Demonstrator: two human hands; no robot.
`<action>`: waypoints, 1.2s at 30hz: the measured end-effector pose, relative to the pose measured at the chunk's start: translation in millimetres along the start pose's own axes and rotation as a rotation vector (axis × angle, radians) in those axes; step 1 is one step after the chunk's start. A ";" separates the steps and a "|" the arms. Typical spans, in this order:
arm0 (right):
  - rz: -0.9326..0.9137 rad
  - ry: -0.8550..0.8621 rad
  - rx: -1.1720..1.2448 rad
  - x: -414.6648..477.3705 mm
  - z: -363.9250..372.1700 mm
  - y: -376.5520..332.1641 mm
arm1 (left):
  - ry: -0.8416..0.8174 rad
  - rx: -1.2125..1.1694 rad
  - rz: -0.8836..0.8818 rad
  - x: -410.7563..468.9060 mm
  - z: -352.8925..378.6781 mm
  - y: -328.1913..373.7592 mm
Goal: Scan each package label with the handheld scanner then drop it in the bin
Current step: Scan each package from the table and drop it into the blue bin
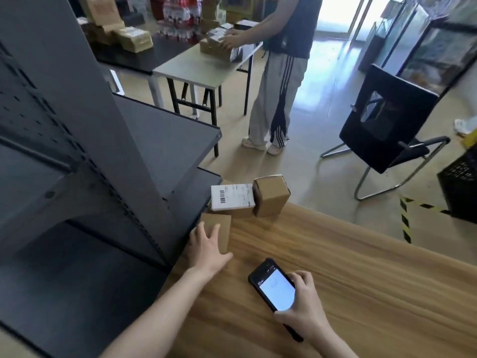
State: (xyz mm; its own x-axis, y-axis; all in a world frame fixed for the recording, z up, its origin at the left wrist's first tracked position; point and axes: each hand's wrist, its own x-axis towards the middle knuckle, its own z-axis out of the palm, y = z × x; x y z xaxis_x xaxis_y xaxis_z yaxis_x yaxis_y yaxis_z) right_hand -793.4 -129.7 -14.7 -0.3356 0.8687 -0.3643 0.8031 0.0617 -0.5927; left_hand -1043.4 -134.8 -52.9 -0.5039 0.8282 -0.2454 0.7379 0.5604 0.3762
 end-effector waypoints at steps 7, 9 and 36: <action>0.016 0.033 0.030 -11.0 -8.6 19.0 | -0.173 -0.314 0.143 -53.6 5.5 -21.6; 0.011 0.022 0.025 -15.7 -7.9 23.9 | -0.183 -0.361 0.127 -65.3 8.5 -28.6; 0.024 -0.010 -0.041 -47.9 -14.6 33.1 | -0.025 -0.137 0.219 -71.1 2.4 -20.0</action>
State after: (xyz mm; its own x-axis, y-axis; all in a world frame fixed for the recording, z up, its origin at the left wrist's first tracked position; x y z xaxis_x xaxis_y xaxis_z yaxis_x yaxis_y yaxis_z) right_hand -743.5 -162.1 -6.4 -0.3202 0.8654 -0.3854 0.8304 0.0605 -0.5539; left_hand -1021.3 -204.8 -45.0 -0.3261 0.9307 -0.1658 0.7596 0.3624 0.5401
